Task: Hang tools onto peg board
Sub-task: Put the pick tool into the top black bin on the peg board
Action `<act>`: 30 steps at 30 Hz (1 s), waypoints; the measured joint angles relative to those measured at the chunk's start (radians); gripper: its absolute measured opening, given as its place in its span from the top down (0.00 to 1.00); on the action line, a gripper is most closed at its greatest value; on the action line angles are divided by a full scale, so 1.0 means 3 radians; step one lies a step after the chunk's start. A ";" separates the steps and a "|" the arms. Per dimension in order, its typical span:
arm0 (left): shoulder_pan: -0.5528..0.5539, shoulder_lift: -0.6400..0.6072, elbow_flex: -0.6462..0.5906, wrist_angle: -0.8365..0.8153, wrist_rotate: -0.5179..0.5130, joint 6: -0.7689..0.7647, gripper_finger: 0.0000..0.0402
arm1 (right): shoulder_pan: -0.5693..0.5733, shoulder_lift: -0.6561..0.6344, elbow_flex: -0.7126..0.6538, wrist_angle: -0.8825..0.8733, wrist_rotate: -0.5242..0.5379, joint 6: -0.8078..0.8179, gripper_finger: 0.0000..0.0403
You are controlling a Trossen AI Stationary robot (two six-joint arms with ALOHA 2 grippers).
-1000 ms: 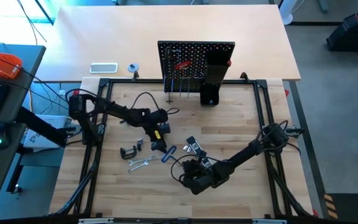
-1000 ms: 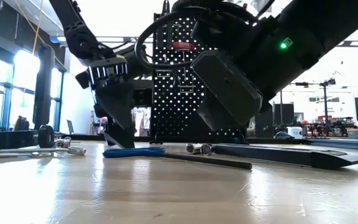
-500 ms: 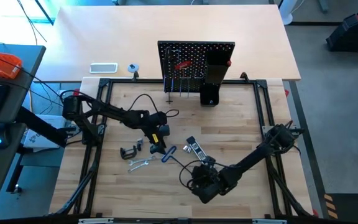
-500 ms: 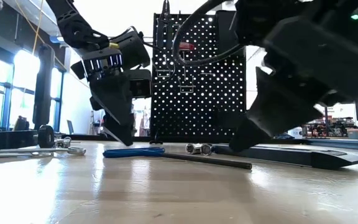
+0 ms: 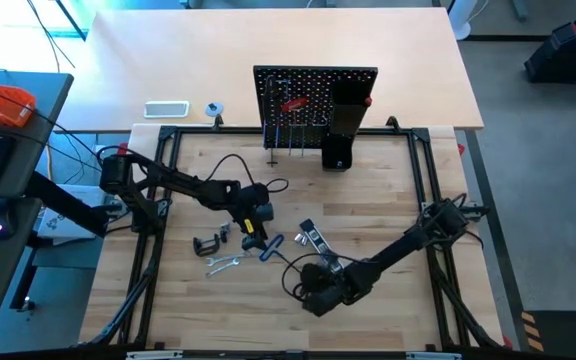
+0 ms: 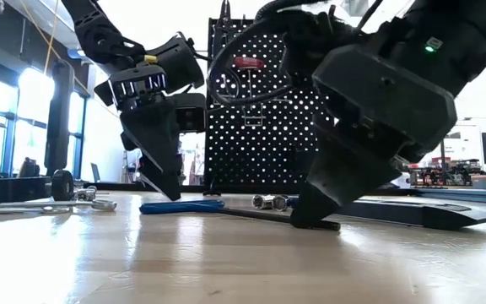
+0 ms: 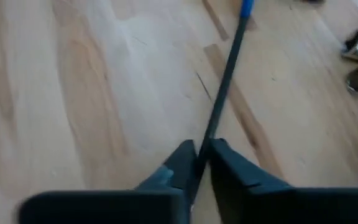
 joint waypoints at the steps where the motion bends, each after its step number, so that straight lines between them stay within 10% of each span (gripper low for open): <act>1: 0.0000 0.0000 0.0001 0.0004 -0.0001 -0.0022 0.40 | 0.0003 0.0004 0.0001 0.0014 0.0018 -0.0015 0.96; 23: 0.0053 0.0000 0.0004 0.0144 -0.0567 -0.0118 0.40 | 0.0267 0.0049 -0.0021 0.0139 0.1261 -0.0406 1.00; 30: -0.0006 -0.0026 0.0004 0.0455 -0.0098 -0.0077 0.40 | 0.0247 0.0044 -0.0020 0.0135 0.1210 -0.0382 1.00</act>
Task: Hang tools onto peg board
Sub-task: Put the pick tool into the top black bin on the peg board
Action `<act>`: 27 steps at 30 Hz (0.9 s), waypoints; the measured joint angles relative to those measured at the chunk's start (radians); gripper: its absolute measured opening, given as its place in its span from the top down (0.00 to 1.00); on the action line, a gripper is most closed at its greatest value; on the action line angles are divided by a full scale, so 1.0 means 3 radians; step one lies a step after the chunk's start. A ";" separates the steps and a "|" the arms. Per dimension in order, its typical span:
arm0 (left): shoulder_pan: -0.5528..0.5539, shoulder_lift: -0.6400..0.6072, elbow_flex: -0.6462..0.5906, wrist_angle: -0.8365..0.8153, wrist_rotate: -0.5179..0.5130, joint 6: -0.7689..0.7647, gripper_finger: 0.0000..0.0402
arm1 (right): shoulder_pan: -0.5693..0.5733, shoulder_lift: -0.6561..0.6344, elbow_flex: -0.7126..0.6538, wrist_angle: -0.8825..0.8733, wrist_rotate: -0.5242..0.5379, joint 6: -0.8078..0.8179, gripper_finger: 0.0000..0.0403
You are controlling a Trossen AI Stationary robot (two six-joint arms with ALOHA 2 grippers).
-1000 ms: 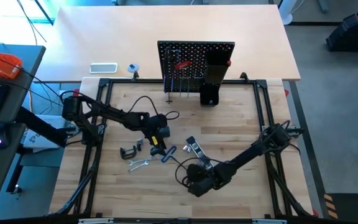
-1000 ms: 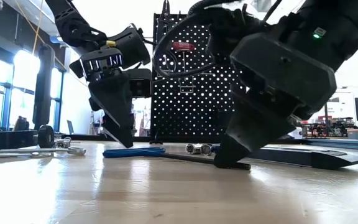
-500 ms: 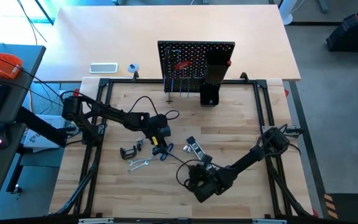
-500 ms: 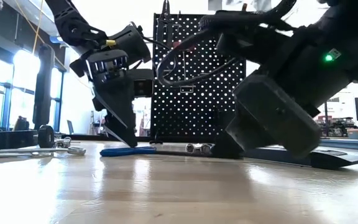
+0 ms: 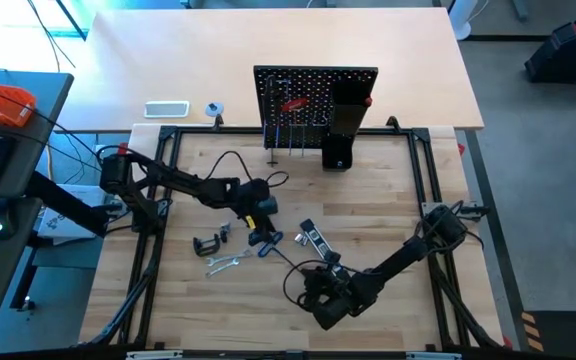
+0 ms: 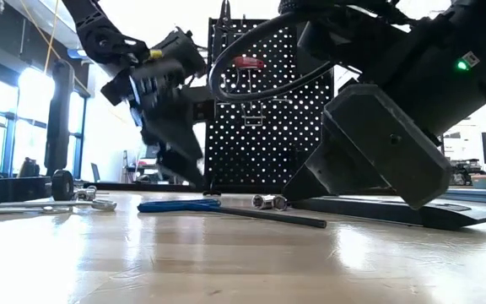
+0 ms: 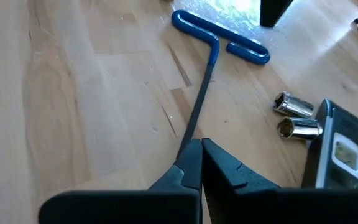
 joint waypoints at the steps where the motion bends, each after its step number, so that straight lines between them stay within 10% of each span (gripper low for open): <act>1: -0.0053 -0.0021 0.0001 0.0037 0.0034 0.0015 0.40 | -0.0006 0.0000 0.0000 0.0001 -0.0042 0.0002 1.00; 15: -0.0986 -0.0351 0.0054 -0.0252 -0.1665 0.1356 0.40 | 0.0005 -0.0020 0.0005 0.0069 -0.0419 0.0232 0.86; 27: -0.0926 0.0121 0.0576 -0.0552 -0.1406 0.2077 0.40 | 0.0064 -0.0174 0.0009 0.0046 -0.0474 0.0378 0.68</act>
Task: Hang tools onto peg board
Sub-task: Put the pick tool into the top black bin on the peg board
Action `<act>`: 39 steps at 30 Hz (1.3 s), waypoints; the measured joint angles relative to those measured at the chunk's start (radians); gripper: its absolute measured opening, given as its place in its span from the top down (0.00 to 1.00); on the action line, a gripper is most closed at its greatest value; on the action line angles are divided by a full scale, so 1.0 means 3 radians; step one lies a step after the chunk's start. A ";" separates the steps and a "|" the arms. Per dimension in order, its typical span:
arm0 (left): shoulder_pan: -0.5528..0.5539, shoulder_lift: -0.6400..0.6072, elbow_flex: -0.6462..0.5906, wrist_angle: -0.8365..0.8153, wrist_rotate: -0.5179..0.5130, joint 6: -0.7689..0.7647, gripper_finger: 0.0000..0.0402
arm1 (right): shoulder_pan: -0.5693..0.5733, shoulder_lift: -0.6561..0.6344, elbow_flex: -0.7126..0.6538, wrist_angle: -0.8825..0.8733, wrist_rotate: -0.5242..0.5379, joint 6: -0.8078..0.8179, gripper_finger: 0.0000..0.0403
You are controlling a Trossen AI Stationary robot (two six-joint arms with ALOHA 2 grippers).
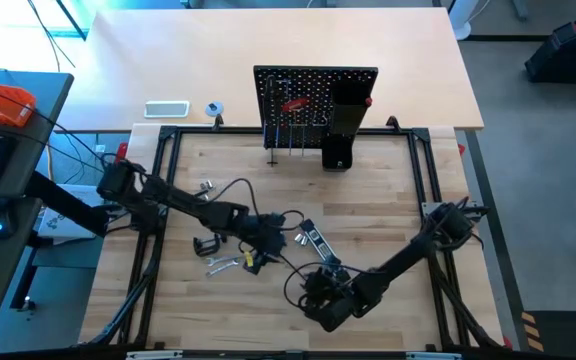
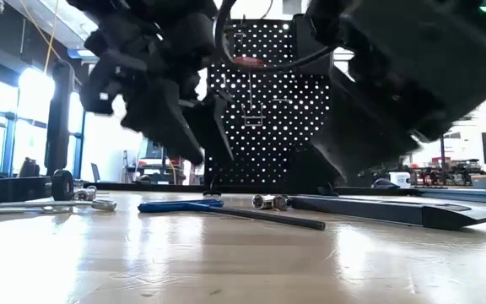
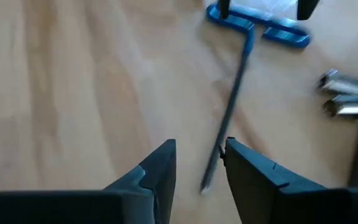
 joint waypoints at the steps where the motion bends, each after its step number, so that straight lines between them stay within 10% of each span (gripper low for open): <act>1: -0.0002 0.0069 0.0039 -0.0022 0.0010 0.0041 0.40 | 0.0004 0.0004 -0.0001 -0.0009 -0.0040 0.0009 0.69; 31: -0.0033 0.0687 0.0400 -0.0162 0.0202 0.0480 0.58 | -0.0060 0.0155 -0.0015 -0.0073 0.0051 0.0108 1.00; 39: -0.0044 0.0694 0.0394 -0.0117 0.0155 0.0531 0.78 | -0.0104 0.0107 0.0176 -0.0122 0.0157 -0.0158 1.00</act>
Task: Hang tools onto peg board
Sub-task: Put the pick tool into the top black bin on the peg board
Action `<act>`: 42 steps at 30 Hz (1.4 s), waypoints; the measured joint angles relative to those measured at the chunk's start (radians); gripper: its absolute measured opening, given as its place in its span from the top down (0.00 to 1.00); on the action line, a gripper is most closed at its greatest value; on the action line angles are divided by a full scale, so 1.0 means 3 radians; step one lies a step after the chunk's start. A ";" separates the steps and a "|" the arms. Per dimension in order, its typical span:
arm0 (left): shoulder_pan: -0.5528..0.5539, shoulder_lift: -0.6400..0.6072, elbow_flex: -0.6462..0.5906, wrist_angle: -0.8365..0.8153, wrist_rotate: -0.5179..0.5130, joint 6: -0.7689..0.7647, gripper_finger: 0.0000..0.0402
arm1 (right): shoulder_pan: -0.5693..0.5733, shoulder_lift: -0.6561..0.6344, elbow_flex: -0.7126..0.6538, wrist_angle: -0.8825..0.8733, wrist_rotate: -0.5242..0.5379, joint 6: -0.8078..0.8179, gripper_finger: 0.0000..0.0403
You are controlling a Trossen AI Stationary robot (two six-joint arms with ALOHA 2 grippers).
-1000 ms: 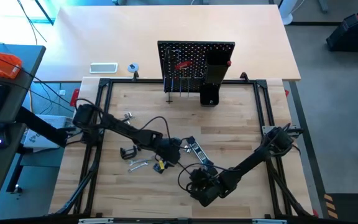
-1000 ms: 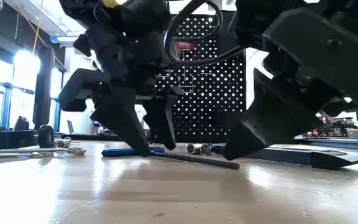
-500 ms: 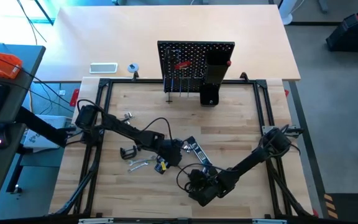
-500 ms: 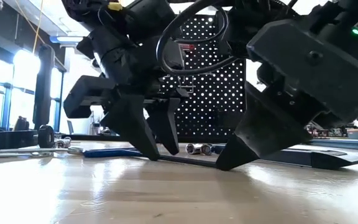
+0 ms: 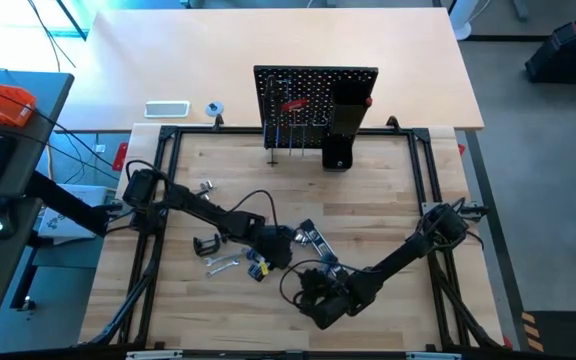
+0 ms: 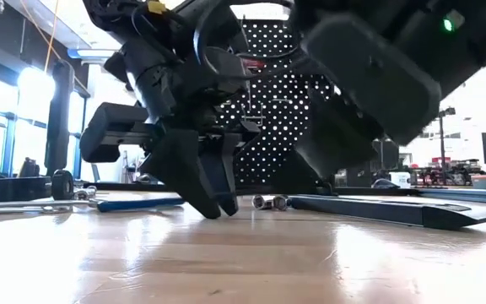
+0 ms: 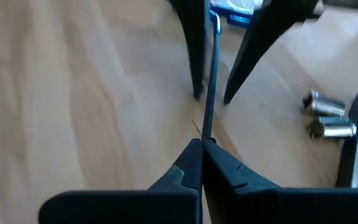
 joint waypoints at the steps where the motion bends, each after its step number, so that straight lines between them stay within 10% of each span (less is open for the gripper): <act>1: -0.0006 0.0000 0.0000 -0.0001 -0.0020 0.0026 0.83 | -0.0004 -0.0001 0.0037 -0.0012 0.0014 -0.0023 1.00; 5: -0.0045 0.0003 -0.0001 0.0021 -0.0104 0.0107 0.98 | -0.0015 -0.0005 0.0101 -0.0125 -0.0001 -0.0044 1.00; 19: -0.0067 -0.0144 -0.0022 0.0067 -0.0308 0.0180 1.00 | 0.0194 -0.0229 0.0105 -0.0477 0.0389 0.0096 0.94; 29: -0.0078 -0.0667 -0.0019 0.0082 -0.0245 0.0208 1.00 | 0.0477 -0.0565 0.0106 -0.1113 0.0807 0.0852 0.65; 42: -0.0163 -0.1694 -0.0014 0.0419 -0.0102 0.0121 1.00 | 0.0727 -0.0553 -0.0012 -0.0913 0.1418 0.1358 0.63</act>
